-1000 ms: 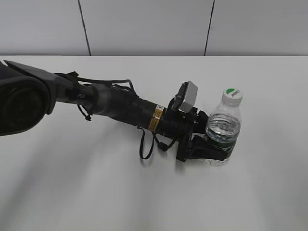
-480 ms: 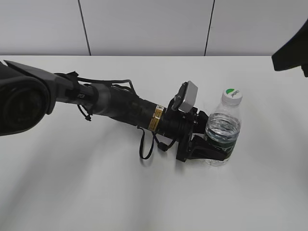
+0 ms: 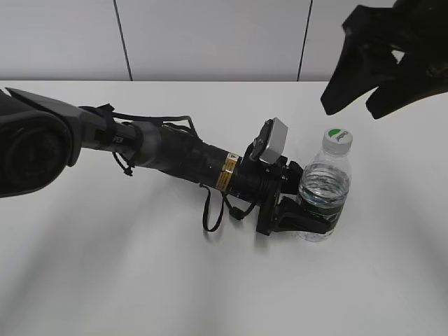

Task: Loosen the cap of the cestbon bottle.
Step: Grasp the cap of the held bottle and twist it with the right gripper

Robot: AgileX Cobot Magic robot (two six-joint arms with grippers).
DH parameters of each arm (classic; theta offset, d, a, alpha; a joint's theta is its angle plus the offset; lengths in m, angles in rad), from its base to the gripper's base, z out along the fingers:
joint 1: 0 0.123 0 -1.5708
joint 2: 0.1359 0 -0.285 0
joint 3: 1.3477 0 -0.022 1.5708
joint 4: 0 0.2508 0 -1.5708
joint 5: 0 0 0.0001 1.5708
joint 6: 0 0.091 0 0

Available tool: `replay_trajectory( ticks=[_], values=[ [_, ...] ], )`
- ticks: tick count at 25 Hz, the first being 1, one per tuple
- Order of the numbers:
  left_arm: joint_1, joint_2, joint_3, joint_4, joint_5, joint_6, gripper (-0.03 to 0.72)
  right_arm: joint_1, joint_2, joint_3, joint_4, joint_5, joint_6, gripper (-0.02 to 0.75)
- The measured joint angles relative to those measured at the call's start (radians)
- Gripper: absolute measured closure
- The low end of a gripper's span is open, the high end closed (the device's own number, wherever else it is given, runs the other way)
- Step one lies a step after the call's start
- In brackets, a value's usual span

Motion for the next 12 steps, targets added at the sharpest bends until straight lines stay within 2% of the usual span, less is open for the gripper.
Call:
replay_trajectory(
  ticks=[3,6,12],
  values=[
    [0.0,0.0,-0.001,0.0,0.0,0.0,0.181,0.042,0.069,-0.066,-0.076,0.002,0.05,0.216],
    [0.0,0.0,-0.001,0.001,-0.001,0.0,0.181,0.05,0.121,-0.112,-0.131,0.002,0.08,0.216],
    [0.0,0.0,-0.001,0.001,-0.001,0.0,0.181,0.05,0.151,-0.129,-0.158,0.006,0.006,0.216]
  ],
)
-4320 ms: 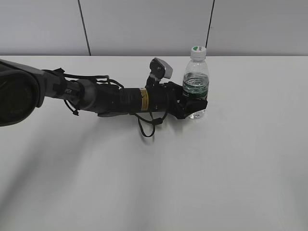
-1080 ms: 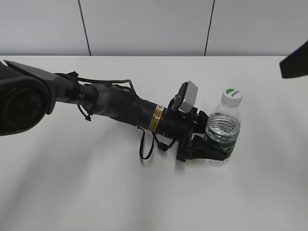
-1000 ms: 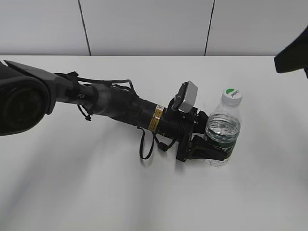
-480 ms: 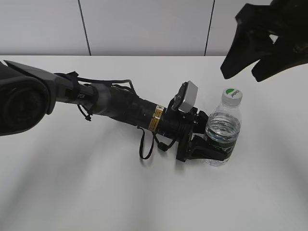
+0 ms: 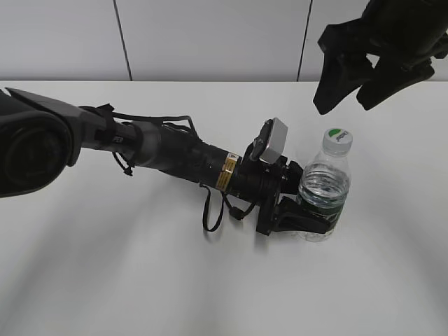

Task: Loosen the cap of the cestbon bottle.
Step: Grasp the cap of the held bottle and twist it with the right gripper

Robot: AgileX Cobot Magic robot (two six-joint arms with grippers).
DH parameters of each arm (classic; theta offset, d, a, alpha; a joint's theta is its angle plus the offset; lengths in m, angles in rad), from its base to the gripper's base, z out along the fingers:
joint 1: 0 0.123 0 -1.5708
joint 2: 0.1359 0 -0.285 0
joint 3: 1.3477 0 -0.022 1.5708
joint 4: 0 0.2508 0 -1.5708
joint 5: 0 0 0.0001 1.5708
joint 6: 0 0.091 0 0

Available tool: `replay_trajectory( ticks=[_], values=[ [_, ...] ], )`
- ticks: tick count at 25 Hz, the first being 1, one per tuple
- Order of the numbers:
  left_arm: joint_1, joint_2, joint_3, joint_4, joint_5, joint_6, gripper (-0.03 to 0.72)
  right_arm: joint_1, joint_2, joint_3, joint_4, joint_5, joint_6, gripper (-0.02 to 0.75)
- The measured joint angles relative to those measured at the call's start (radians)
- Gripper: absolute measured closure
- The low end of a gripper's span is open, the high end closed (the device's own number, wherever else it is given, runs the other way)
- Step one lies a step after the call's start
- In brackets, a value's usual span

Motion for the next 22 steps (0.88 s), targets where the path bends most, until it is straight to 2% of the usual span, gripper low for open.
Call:
replay_trajectory(
  ticks=[6,12,22],
  values=[
    [0.0,0.0,0.0,0.0,0.0,0.0,0.181,0.0,0.0,-0.001,0.002,0.001,-0.025,0.216],
    [0.0,0.0,0.0,0.0,0.0,0.0,0.181,0.0,0.049,-0.002,0.002,0.002,0.06,0.216],
    [0.0,0.0,0.0,0.001,0.0,0.0,0.181,0.0,0.103,-0.002,-0.004,0.002,0.09,0.216]
  ],
)
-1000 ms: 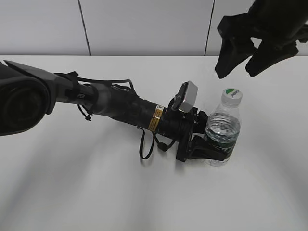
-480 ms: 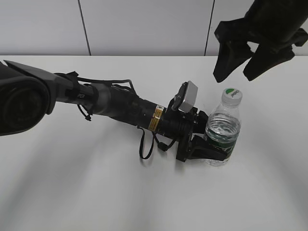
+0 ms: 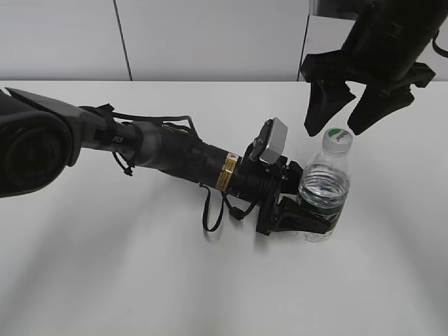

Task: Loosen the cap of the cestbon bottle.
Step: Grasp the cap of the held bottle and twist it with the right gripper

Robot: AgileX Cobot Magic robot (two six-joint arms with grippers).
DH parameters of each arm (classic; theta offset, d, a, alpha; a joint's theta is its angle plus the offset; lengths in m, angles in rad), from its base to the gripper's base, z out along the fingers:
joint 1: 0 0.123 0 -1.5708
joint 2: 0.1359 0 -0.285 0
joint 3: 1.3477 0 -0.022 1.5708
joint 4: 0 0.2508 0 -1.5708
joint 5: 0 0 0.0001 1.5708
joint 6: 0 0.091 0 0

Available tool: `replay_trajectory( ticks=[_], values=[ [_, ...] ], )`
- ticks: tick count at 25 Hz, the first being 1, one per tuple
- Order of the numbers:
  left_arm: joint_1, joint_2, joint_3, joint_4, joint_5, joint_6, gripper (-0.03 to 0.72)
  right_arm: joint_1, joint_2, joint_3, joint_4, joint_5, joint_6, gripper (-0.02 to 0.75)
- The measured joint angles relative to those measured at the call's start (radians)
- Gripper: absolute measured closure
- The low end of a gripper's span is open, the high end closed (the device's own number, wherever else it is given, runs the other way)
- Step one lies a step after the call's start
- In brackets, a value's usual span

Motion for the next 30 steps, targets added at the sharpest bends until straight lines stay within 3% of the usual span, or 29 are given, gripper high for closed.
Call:
replay_trajectory(
  ticks=[24,30],
  values=[
    [0.0,-0.001,0.0,0.007,0.0,0.0,0.181,0.0,0.0,0.066,-0.026,0.001,-0.001,0.216],
    [0.0,-0.001,0.0,0.01,0.0,0.0,0.181,0.0,0.0,0.066,-0.026,-0.006,-0.001,0.268]
  ],
)
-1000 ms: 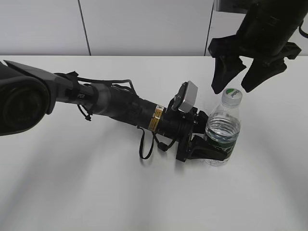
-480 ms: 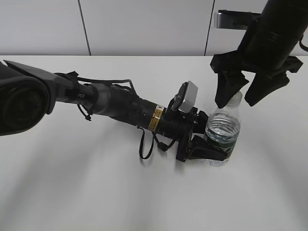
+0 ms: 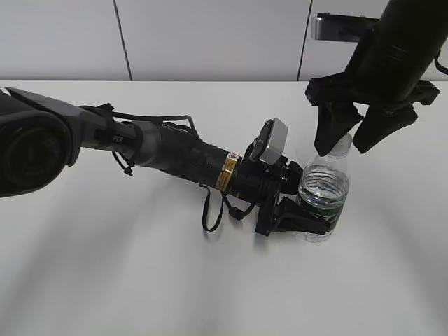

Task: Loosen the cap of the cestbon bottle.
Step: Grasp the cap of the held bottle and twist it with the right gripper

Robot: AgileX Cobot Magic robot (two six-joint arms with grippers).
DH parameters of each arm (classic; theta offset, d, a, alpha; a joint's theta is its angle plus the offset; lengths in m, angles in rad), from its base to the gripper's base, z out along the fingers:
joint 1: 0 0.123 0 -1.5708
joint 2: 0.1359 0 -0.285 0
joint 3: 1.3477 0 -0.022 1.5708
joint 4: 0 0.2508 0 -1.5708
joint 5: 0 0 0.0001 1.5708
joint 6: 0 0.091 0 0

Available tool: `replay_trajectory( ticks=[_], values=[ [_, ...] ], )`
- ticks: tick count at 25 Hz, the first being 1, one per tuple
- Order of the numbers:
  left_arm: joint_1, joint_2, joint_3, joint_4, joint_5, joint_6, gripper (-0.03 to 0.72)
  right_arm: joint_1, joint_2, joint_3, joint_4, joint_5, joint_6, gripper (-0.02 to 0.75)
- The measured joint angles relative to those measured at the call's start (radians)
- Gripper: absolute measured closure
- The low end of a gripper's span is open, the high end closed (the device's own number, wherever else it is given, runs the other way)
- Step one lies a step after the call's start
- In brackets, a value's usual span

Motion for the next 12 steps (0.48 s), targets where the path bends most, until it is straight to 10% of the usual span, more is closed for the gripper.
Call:
replay_trajectory(
  ticks=[12],
  values=[
    [0.0,-0.001,-0.002,0.008,-0.001,0.0,0.181,0.0,0.0,0.0,0.001,-0.028,0.0,0.31]
  ],
)
